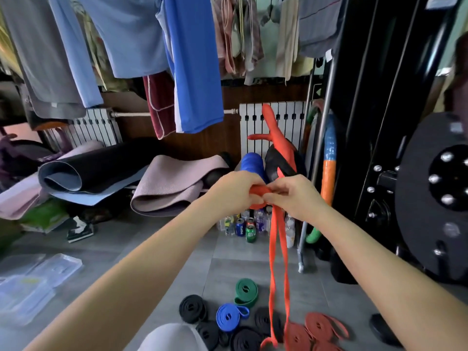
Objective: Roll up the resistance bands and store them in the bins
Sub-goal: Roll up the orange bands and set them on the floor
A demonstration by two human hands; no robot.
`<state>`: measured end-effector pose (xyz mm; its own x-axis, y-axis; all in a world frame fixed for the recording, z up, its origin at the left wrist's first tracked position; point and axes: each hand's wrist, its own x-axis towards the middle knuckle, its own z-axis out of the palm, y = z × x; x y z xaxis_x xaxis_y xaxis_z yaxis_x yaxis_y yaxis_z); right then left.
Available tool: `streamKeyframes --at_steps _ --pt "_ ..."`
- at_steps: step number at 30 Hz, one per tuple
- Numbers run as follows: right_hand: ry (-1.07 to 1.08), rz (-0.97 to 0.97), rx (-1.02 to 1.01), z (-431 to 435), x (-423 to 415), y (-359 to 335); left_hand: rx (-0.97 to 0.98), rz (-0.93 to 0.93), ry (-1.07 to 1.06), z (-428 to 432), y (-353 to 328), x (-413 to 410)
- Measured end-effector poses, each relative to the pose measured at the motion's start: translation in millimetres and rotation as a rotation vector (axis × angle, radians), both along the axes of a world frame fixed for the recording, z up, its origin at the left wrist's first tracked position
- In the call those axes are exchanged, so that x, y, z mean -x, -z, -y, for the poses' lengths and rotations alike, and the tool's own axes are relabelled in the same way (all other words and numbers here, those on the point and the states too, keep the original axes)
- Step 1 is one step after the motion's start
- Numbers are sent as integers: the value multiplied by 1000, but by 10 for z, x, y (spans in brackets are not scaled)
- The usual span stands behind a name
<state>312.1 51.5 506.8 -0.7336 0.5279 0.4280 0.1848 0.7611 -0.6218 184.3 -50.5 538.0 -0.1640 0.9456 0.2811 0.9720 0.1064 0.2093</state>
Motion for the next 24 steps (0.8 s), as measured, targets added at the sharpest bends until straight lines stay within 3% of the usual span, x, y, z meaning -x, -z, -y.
streamKeyframes --at_steps 2,5,8,12,16,18,21,22,24 --pt "-6 -30 72 23 -5 37 32 -32 -40 1 -29 -20" --pt "-29 -84 255 40 -67 150 0 126 -48 39 10 18" --pt "-85 -163 438 119 -157 312 -86 503 0 131 187 46" --pt "-97 -208 532 218 -226 608 -206 1045 19 182 628 -30" --pt "-35 -193 555 259 -257 961 -234 1262 -30 220 1135 -142" --pt "-16 -80 471 220 -272 1136 -169 1134 -65 221 1314 -167" --pt "6 164 279 161 -268 1337 16 443 -2 178 1429 -125" --pt "13 210 240 163 -259 1377 74 310 43 166 1419 -119" --pt "6 211 250 156 -229 1438 141 218 72 116 1403 -104"
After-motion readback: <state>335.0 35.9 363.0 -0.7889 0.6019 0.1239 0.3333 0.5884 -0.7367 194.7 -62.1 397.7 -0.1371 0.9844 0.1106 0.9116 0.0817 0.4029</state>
